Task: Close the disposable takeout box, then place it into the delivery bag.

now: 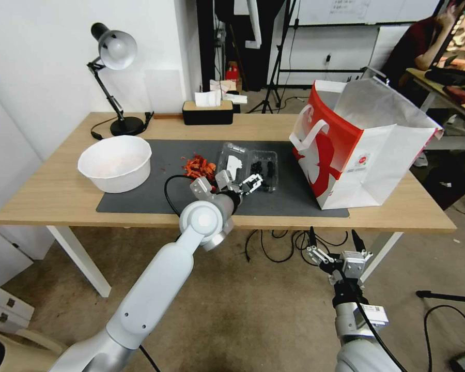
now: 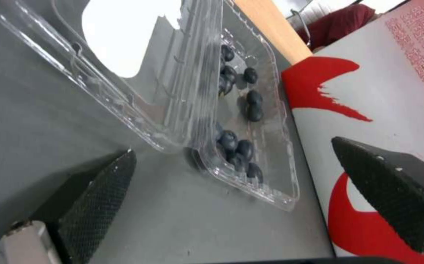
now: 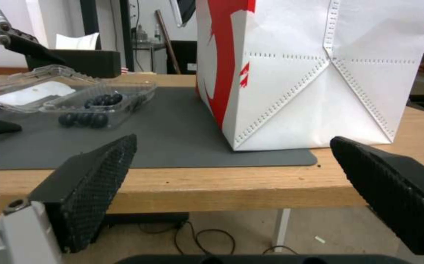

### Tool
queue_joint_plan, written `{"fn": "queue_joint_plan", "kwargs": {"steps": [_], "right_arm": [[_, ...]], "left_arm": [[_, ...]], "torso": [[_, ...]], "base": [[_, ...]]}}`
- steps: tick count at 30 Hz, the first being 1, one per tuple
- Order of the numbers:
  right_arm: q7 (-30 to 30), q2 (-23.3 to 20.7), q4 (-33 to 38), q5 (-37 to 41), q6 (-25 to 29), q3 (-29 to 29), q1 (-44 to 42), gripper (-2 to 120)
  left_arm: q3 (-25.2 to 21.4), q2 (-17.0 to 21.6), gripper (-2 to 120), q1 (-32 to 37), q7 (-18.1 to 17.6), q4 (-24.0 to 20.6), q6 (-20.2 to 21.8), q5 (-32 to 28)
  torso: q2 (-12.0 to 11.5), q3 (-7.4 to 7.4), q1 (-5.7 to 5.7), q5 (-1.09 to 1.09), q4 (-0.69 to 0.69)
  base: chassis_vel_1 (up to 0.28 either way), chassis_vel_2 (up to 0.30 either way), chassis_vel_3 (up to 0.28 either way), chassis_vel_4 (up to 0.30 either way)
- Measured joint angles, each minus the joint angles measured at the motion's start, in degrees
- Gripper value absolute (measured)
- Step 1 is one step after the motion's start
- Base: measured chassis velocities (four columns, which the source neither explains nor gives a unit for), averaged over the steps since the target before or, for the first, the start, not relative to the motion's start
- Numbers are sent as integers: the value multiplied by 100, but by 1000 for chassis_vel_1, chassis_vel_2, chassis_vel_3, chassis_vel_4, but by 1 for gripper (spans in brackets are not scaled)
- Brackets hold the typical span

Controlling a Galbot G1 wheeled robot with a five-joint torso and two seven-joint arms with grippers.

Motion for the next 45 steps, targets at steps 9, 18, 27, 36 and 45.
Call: {"fn": "queue_joint_plan", "kwargs": {"steps": [9,18,27,36,45], "right_arm": [[-4,-2,-10,0,3,-17,12,100],[-5,0,-11,-3,13,-18,-4,100],[-3,19,-6,-23,22,-15,-22,100],[-4,55,-81,-52,46,-12,-23,100],[-4,25,-21,-54,47,34,-59,100]], "left_arm": [[-48,0,100,-42,120,77,-276,65],[-53,-58,100,-34,439,89,-586,225],[-10,-153,100,-129,622,121,-777,315],[70,-399,100,-314,726,324,-874,381],[346,-402,100,-365,829,455,-672,601]], "torso": [[-1,1,0,0,1],[-1,1,0,0,1],[-2,1,0,0,1],[-2,1,1,0,1],[-2,1,0,0,0]], "base": [[0,0,0,0],[0,0,0,0],[0,0,0,0],[0,0,0,0],[0,0,0,0]]}}
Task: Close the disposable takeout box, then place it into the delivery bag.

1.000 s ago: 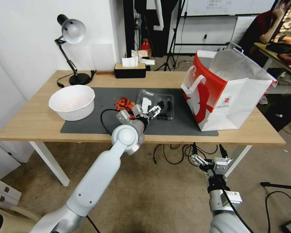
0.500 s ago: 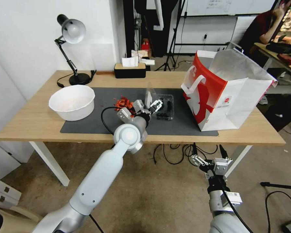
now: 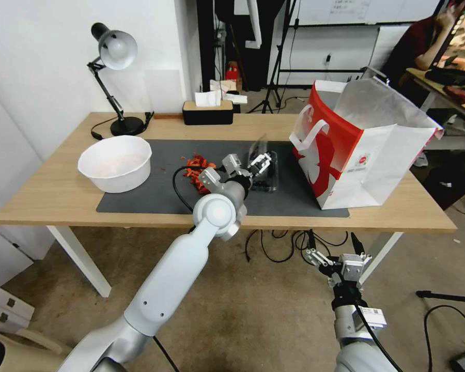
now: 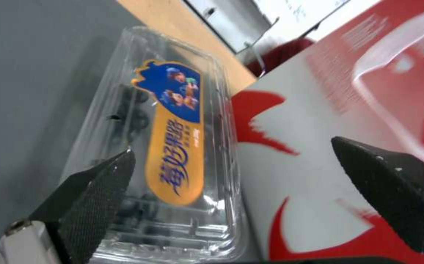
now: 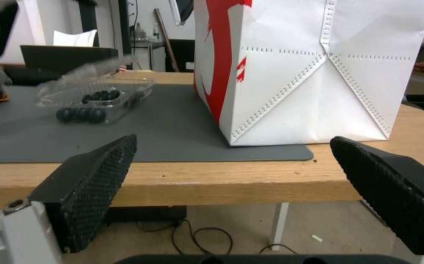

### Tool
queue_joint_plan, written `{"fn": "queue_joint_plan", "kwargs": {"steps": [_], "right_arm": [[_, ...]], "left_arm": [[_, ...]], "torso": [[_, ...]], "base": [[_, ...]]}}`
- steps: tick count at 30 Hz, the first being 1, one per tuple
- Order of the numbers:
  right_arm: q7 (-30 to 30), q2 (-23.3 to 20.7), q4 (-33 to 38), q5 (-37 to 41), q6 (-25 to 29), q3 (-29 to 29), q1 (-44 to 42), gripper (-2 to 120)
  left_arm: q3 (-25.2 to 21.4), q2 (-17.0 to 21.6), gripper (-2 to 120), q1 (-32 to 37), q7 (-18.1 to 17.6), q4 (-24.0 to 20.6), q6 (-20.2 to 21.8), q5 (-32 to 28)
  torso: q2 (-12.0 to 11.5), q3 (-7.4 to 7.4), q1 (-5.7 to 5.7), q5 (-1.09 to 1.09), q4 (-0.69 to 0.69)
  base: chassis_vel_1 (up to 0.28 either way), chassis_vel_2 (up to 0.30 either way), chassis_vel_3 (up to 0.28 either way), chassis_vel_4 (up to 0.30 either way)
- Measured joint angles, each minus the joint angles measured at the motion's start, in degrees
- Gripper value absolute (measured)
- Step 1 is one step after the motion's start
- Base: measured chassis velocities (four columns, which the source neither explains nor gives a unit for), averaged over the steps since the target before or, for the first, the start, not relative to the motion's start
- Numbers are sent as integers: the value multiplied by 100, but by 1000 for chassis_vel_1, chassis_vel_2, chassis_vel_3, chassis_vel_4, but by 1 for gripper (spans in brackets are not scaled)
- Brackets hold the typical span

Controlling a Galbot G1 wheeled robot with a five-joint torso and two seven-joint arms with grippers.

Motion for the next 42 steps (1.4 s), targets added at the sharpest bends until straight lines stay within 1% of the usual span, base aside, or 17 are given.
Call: {"fn": "queue_joint_plan", "kwargs": {"steps": [9,11,14,15,18,19,21,22,24,25,27,28,29,33,34,36,42], "right_arm": [[0,8,20,5,5,13,-7,100],[0,9,17,6,6,13,-5,100],[0,11,1,9,7,14,21,100],[0,11,1,9,7,14,21,100],[0,15,-12,9,7,13,39,100],[0,15,-12,9,7,13,39,100],[0,16,-12,12,7,12,41,100],[0,16,-12,12,7,12,41,100],[0,19,0,13,7,13,35,100],[0,19,0,13,7,13,35,100],[0,26,13,13,6,13,31,100],[0,30,19,13,5,13,28,100],[0,30,19,13,5,13,28,100],[0,37,28,12,-3,14,19,100],[0,37,28,12,-3,14,19,100],[0,39,32,11,-9,16,16,100],[2,41,49,9,-18,36,-4,100]], "left_arm": [[167,90,100,-229,-54,183,230,243],[196,101,96,-242,-52,198,254,327],[342,181,82,-251,70,216,343,736],[342,181,82,-251,70,216,343,736],[432,268,69,-222,313,224,432,1072],[432,268,69,-222,313,224,432,1072],[482,344,57,-208,541,257,483,1500],[482,344,57,-208,541,257,483,1500],[578,437,47,-212,811,312,496,2082],[578,437,47,-212,811,312,496,2082],[645,512,36,-230,1089,388,480,2758],[667,538,32,-235,1214,425,436,3053],[667,538,32,-235,1214,425,436,3053],[736,590,14,-248,1599,524,181,3852],[736,590,14,-248,1599,524,181,3852],[779,600,4,-276,1788,562,41,4080],[905,616,0,-393,2136,659,-104,4408]], "torso": [[0,0,1,0,1],[0,0,2,0,0],[0,0,2,0,1],[0,0,2,0,1],[0,0,1,0,1],[0,0,1,0,1],[0,0,1,0,1],[0,0,1,0,1],[0,0,1,0,1],[0,0,1,0,1],[0,0,1,0,1],[0,0,1,0,1],[0,0,1,0,1],[0,0,1,-1,1],[0,0,1,-1,1],[0,0,1,-1,1],[0,0,1,0,0]], "base": [[0,0,0,0],[0,0,0,0],[0,0,0,0],[0,0,0,0],[0,0,0,0],[0,0,0,0],[0,0,0,0],[0,0,0,0],[0,0,0,0],[0,0,0,0],[0,0,0,0],[0,0,0,0],[0,0,0,0],[0,0,0,0],[0,0,0,0],[0,0,0,0],[0,0,0,0]]}}
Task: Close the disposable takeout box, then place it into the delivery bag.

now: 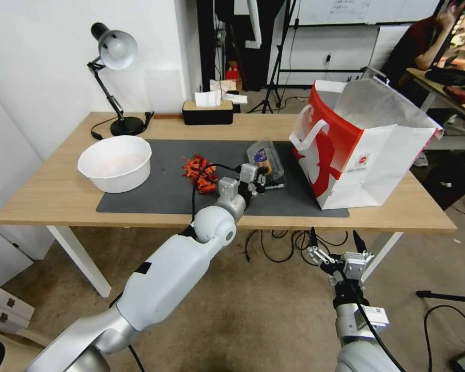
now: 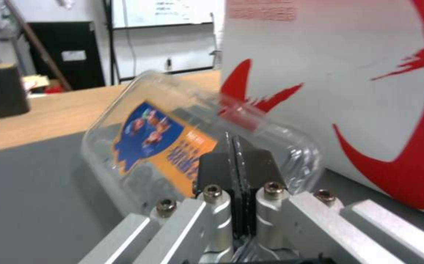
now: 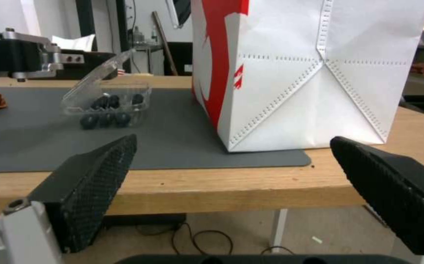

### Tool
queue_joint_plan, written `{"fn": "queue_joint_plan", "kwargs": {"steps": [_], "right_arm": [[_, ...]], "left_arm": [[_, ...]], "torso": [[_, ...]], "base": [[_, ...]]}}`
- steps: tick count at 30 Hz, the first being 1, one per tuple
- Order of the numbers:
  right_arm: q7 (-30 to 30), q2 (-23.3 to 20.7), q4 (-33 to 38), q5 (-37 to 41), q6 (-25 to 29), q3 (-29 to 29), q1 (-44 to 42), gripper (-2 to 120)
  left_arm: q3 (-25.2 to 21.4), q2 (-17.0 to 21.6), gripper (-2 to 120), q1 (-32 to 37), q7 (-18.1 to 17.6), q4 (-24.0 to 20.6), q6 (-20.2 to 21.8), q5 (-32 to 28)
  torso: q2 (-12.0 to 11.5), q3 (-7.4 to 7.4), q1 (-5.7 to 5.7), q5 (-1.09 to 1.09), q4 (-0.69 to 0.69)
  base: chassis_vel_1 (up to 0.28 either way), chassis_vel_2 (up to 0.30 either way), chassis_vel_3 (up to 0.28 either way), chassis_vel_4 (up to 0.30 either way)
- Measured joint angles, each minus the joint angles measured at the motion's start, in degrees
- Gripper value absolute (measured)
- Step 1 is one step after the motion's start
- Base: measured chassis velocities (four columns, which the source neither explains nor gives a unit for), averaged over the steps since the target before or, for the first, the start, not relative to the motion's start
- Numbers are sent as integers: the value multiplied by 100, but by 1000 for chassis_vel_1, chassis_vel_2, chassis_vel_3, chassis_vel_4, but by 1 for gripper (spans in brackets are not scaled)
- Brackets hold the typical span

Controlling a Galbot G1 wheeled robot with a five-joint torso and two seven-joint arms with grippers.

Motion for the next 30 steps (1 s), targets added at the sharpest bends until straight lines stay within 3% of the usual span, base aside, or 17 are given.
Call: {"fn": "queue_joint_plan", "kwargs": {"steps": [9,22,26,30], "right_arm": [[-27,-21,48,87,0,63,-12,100],[-243,-85,127,472,-13,55,161,100],[-392,-125,180,786,-25,61,294,100],[-653,-258,344,1653,-161,90,625,100]], "left_arm": [[206,112,0,-190,605,184,-80,298],[316,300,0,-282,1094,338,-43,850],[332,334,0,-303,1142,363,-42,904],[356,399,0,-371,1153,394,-42,907]], "torso": [[0,0,0,0,0],[0,0,0,0,0],[0,0,0,0,0],[0,0,-2,0,0]], "base": [[0,0,0,0],[0,0,0,0],[0,0,0,0],[0,0,0,0]]}}
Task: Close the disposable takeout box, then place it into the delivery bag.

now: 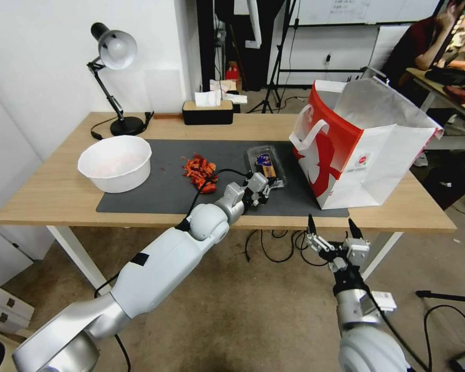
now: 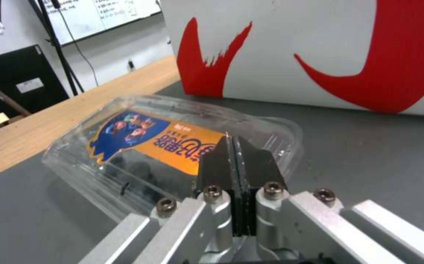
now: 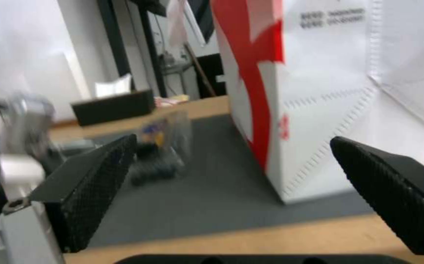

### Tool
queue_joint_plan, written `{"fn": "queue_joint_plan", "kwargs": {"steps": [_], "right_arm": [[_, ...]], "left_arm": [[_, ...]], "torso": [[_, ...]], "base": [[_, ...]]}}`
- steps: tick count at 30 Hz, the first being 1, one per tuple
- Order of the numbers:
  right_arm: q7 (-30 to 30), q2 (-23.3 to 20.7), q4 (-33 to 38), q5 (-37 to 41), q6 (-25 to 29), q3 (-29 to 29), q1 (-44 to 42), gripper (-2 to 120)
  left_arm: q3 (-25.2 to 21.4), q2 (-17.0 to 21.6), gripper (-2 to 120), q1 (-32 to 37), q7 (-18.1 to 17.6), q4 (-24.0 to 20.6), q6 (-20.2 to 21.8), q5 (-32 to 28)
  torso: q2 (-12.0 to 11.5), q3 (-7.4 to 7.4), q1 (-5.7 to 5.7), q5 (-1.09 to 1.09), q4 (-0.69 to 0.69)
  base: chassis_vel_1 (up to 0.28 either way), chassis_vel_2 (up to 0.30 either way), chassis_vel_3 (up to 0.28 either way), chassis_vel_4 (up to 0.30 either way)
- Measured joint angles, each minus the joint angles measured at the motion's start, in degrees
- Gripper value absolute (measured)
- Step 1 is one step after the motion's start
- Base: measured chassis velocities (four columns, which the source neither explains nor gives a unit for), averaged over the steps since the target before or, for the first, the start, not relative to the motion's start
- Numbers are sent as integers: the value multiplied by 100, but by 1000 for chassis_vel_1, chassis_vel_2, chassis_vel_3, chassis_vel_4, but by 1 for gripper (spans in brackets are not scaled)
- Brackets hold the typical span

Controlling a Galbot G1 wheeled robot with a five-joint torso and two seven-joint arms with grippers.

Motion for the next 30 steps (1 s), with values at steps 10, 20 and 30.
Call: {"fn": "queue_joint_plan", "kwargs": {"steps": [10,20,30], "right_arm": [[-82,-416,81,2444,-492,-65,1194,100],[154,-488,-38,4490,-808,-356,2127,100],[418,-466,-127,5202,-1012,-623,2729,100]], "left_arm": [[36,192,0,-36,61,-8,3,1],[61,268,0,-24,109,-34,-1,17],[74,230,0,-4,119,-30,-4,20]], "torso": [[0,0,0,-1,0],[0,-1,1,0,0],[0,0,0,0,-1]], "base": [[0,0,0,0],[0,0,0,0],[0,0,0,0]]}}
